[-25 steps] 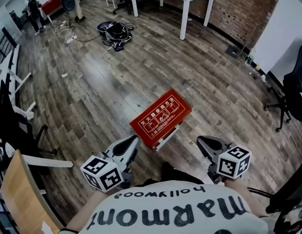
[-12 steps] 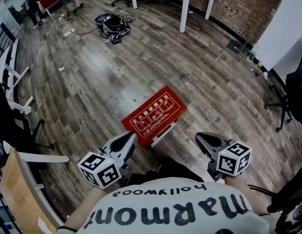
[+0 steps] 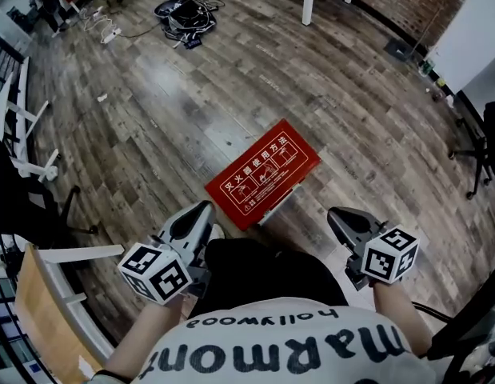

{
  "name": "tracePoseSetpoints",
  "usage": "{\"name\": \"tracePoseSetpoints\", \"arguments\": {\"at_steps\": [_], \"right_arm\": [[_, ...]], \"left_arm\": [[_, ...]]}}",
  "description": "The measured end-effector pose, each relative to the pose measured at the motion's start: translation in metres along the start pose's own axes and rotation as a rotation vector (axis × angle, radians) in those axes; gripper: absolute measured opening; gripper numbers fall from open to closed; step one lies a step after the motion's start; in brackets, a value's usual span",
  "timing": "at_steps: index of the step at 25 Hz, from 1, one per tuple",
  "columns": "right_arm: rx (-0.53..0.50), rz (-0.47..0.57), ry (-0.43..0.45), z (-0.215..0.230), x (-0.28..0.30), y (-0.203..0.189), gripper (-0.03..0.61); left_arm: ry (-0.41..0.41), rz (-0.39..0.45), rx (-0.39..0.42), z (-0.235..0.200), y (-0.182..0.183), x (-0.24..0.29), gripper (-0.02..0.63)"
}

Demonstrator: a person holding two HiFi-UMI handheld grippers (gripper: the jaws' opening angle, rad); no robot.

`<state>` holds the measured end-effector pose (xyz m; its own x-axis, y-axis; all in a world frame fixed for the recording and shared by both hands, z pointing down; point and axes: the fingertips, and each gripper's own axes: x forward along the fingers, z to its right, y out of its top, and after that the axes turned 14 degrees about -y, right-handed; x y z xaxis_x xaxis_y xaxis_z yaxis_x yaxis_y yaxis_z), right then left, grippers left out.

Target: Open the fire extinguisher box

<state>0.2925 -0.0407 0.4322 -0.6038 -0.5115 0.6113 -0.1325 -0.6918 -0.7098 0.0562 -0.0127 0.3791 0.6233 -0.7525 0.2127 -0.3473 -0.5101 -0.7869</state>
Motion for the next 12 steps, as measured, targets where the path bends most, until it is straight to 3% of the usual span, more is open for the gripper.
{"name": "tracePoseSetpoints", "arguments": {"at_steps": [4, 12], "right_arm": [[-0.024, -0.004, -0.04, 0.003, 0.018, -0.007, 0.015], [0.219, 0.025, -0.121, -0.007, 0.051, -0.03, 0.017]], "left_arm": [[-0.03, -0.064, -0.013, -0.027, -0.004, 0.005, 0.02], [-0.148, -0.158, -0.007, -0.068, 0.016, 0.02, 0.02]]}}
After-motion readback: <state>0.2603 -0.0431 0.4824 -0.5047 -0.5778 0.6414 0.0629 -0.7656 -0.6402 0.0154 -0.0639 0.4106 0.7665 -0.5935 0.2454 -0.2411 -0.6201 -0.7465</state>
